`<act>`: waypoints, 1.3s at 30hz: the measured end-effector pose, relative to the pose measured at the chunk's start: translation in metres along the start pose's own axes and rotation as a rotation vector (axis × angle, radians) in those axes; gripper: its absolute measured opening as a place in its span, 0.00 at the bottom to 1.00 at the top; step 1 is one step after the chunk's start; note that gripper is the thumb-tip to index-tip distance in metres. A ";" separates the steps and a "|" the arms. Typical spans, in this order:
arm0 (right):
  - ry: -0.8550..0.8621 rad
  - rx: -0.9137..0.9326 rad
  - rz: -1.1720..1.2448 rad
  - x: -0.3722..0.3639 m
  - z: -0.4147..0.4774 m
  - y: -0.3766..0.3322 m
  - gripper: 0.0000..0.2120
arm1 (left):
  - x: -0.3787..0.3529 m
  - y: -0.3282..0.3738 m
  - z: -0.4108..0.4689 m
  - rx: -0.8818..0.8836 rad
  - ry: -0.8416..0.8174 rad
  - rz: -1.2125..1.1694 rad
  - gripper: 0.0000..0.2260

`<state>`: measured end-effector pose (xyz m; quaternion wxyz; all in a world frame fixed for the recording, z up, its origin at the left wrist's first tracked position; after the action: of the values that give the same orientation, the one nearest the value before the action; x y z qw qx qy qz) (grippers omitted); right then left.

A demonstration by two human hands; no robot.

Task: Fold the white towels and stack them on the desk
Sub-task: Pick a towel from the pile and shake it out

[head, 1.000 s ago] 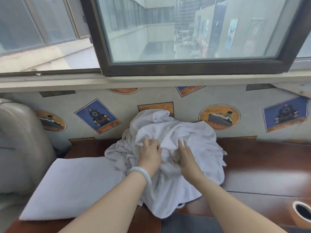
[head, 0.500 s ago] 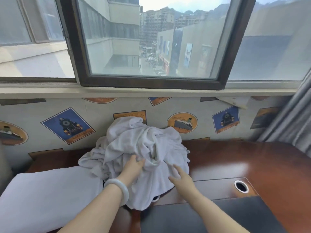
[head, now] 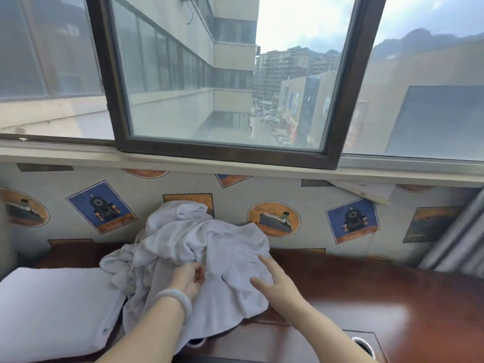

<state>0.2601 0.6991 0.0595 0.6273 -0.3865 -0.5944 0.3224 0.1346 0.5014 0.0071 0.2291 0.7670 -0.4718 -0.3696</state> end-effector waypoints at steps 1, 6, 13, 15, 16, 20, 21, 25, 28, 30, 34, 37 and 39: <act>-0.023 0.025 -0.011 0.010 0.003 0.007 0.31 | -0.014 -0.002 -0.004 -0.024 0.005 -0.020 0.14; -0.103 0.031 0.085 0.037 0.012 0.038 0.32 | -0.036 -0.019 -0.010 -0.023 0.141 0.054 0.12; -0.193 0.026 0.110 0.044 0.034 0.072 0.34 | -0.037 -0.038 0.009 -0.065 0.133 -0.270 0.07; -0.193 -0.061 0.239 0.038 0.048 0.073 0.35 | -0.067 -0.049 -0.011 -0.093 -0.006 -0.177 0.08; -0.199 -0.126 0.329 0.033 0.058 0.073 0.36 | -0.084 -0.059 -0.023 -0.112 -0.074 -0.081 0.09; -0.208 -0.364 0.557 0.012 0.099 0.082 0.39 | -0.108 -0.126 -0.059 -0.056 -0.236 0.131 0.19; -0.179 -0.388 0.600 0.009 0.106 0.090 0.32 | -0.104 -0.140 -0.060 -0.023 -0.231 0.101 0.20; -0.021 -0.391 0.669 0.014 0.100 0.121 0.14 | -0.069 -0.165 -0.049 0.093 -0.134 -0.185 0.18; -0.047 -0.333 0.684 0.040 0.079 0.130 0.13 | -0.055 -0.156 -0.045 0.066 -0.165 -0.406 0.13; -0.044 -0.292 0.653 0.065 0.057 0.127 0.15 | -0.059 -0.144 -0.051 0.001 -0.240 -0.485 0.20; 0.142 -0.278 0.698 0.126 -0.010 0.118 0.28 | -0.085 -0.141 -0.086 0.107 -0.458 -0.464 0.39; 0.335 -0.204 0.756 0.172 -0.090 0.109 0.30 | -0.100 -0.163 -0.139 0.221 -0.462 -0.258 0.20; 0.438 -0.112 0.765 0.186 -0.144 0.105 0.26 | -0.098 -0.186 -0.167 0.289 -0.454 -0.135 0.15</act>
<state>0.4255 0.8964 0.0614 0.5520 -0.6711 -0.2782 0.4094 0.3407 0.6727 0.0152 -0.0195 0.7188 -0.5068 -0.4755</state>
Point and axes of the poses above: each hand's wrist, its own z-axis towards the middle knuckle, its own x-axis out of the back of the hand, y = z × x, the point moved 1 cm from there along z, towards the middle knuckle, and after that the axes turned 4 degrees about x, right-handed, at the moved point
